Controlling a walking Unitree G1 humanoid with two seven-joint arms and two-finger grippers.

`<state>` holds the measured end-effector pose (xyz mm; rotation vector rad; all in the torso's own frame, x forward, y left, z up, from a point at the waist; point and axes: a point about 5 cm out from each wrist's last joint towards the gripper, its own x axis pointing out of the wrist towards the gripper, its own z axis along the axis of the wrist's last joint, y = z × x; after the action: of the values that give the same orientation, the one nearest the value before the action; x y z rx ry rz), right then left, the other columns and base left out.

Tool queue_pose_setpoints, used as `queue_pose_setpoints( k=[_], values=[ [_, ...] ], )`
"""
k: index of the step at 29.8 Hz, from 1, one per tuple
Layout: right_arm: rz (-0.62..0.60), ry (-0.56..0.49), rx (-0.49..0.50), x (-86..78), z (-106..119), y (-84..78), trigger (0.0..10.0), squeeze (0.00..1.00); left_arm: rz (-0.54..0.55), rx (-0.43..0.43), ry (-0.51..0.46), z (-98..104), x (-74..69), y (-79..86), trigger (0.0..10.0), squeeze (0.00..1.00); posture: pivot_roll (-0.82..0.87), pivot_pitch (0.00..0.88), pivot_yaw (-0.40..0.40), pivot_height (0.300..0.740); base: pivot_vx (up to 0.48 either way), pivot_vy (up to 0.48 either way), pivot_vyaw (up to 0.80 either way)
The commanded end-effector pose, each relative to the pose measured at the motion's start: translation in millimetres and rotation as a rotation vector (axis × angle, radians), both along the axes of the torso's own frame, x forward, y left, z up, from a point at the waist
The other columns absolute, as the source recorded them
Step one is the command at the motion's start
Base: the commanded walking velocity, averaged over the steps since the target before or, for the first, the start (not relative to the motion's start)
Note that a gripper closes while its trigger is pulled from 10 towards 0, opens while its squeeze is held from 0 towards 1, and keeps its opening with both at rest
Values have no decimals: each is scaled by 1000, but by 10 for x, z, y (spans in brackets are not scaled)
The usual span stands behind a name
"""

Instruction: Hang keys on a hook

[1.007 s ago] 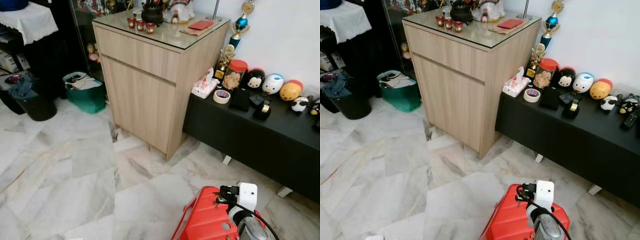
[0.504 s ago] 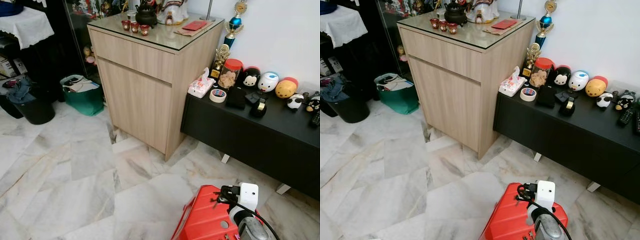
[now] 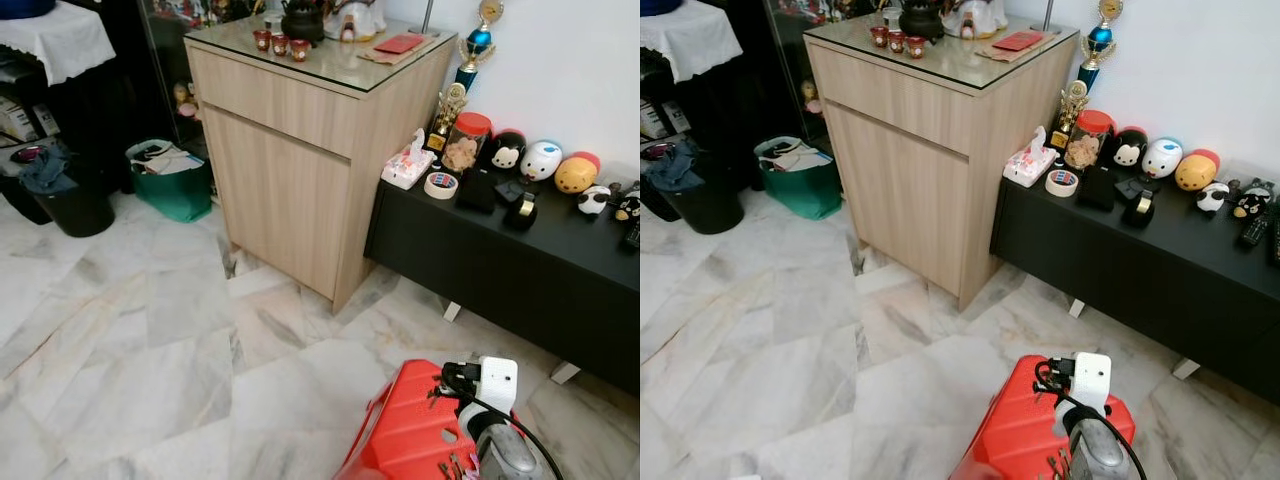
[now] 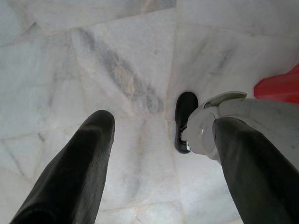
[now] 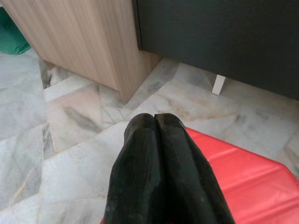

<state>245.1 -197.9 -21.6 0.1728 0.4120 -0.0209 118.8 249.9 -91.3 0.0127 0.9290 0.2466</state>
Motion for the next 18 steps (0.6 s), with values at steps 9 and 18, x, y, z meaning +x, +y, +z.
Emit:
queue_pose_setpoints(
  k=[9, 18],
  values=[
    [-37, 5, -1, -9, -12, -38, 10000, 0, 1, 0, -5, -2, 2, -14, 10000, 0, 65, 0, -58, 740, -257, 0, 0],
    [-44, 9, -6, -6, -15, -40, 10000, 0, 0, 2, -16, 11, 35, -7, 10000, 0, 66, 0, -58, 740, -259, 0, 0]
  ],
)
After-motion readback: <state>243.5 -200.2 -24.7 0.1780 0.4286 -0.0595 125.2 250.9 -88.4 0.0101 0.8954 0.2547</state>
